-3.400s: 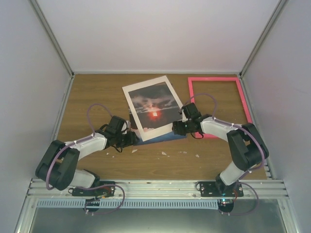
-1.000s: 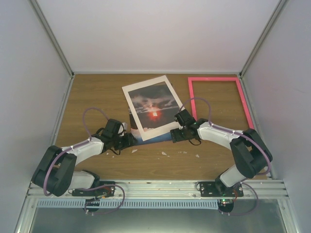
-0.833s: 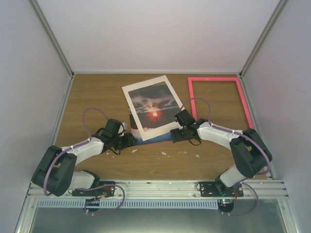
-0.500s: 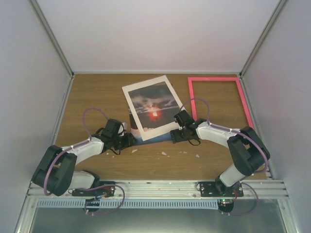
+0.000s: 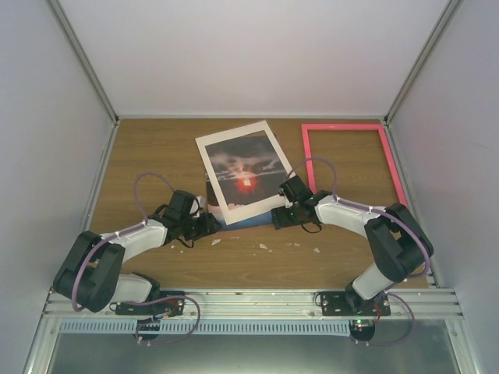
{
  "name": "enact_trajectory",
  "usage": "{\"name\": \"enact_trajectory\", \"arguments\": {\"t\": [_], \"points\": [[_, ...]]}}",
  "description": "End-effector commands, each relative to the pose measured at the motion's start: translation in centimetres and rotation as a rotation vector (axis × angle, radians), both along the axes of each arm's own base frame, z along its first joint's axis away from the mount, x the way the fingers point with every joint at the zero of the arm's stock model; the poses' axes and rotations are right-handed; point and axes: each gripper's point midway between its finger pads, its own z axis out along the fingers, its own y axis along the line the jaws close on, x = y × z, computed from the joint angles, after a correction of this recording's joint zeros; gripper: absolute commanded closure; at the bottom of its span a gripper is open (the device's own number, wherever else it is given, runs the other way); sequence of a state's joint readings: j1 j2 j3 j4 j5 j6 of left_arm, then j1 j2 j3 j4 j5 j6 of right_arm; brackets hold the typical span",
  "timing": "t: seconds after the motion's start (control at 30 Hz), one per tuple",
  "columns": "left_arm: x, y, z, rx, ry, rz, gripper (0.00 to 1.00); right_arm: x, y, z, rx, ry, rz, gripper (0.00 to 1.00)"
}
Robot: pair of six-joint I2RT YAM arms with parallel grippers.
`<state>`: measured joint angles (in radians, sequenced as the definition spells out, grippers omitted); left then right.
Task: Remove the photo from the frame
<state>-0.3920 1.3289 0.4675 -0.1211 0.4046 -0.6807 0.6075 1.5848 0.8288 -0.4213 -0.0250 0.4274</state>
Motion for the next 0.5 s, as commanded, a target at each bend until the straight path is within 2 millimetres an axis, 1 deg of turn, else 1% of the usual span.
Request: {"name": "enact_trajectory", "arguments": {"t": [0.0,0.13,0.23,0.4,0.47], "points": [[-1.4,0.4,-1.5,0.021,0.056,-0.006,0.48,-1.6,1.1,-1.4,0.065,0.076,0.022,0.13],[-1.6,0.6,-1.5,0.017,0.057,0.006,0.48,-1.5,1.2,-1.3,0.071,0.073,0.026,0.13],[-1.4,1.2,-1.2,0.013,0.046,0.032,0.48,-1.5,1.0,-1.3,0.065,0.068,0.025,0.13],[-1.3,2.4,-0.8,-0.01,0.039,0.082,0.46,-1.4,1.5,-1.1,0.09,0.063,0.04,0.13],[-1.3,2.8,-0.8,-0.012,0.041,0.102,0.44,-1.4,1.7,-1.1,0.097,0.063,0.044,0.13]]}}
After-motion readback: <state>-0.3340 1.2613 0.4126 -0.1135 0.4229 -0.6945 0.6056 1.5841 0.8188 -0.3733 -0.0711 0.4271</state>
